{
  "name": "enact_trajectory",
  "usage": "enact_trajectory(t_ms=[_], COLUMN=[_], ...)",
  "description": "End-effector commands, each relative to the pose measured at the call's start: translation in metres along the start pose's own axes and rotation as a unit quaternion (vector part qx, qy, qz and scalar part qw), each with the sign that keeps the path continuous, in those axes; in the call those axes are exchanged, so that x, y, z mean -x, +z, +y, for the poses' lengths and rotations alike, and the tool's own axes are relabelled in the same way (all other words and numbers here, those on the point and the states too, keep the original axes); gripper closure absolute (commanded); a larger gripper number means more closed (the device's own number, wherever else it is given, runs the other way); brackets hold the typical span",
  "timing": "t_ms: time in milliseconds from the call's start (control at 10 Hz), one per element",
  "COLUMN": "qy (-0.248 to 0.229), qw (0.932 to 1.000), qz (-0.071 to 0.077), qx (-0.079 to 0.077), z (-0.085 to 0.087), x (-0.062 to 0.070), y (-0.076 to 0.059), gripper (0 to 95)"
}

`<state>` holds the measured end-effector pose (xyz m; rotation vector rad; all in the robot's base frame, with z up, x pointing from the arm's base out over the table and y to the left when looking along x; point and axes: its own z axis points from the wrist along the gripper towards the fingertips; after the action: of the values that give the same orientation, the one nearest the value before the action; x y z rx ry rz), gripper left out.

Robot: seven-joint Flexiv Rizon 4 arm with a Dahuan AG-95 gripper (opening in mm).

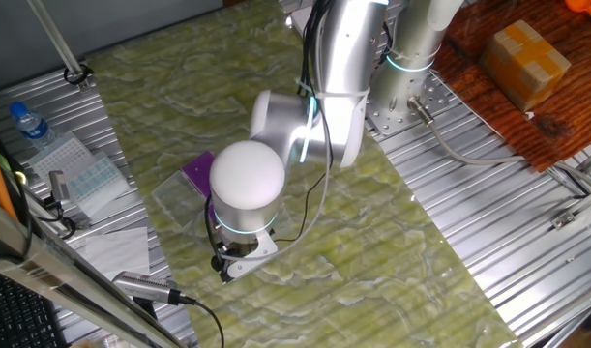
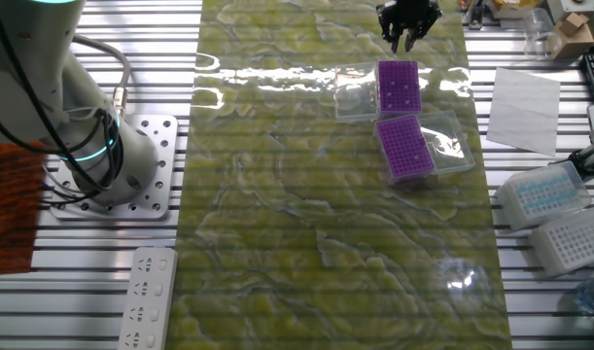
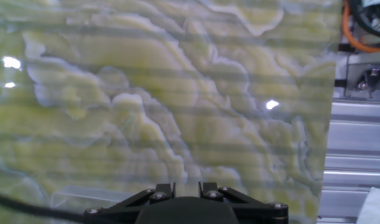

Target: Transfer all small pipette tips from one holder to another

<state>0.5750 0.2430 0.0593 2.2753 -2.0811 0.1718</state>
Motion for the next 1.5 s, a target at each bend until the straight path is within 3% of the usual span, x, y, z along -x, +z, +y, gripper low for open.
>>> enact_trajectory(t_ms=[100, 600, 1500], qy=[-0.005, -0.017, -0.031], qw=[1.0000, 0.9996, 0.9985], qz=[0.003, 0.022, 0.040], qx=[0.000, -0.006, -0.022], z=[0.0007, 0.0006, -0.0012], x=[-0.0002, -0.0001, 0.0000], y=[-0.0003, 0.0003, 0.0056], gripper=[76.0, 76.0, 76.0])
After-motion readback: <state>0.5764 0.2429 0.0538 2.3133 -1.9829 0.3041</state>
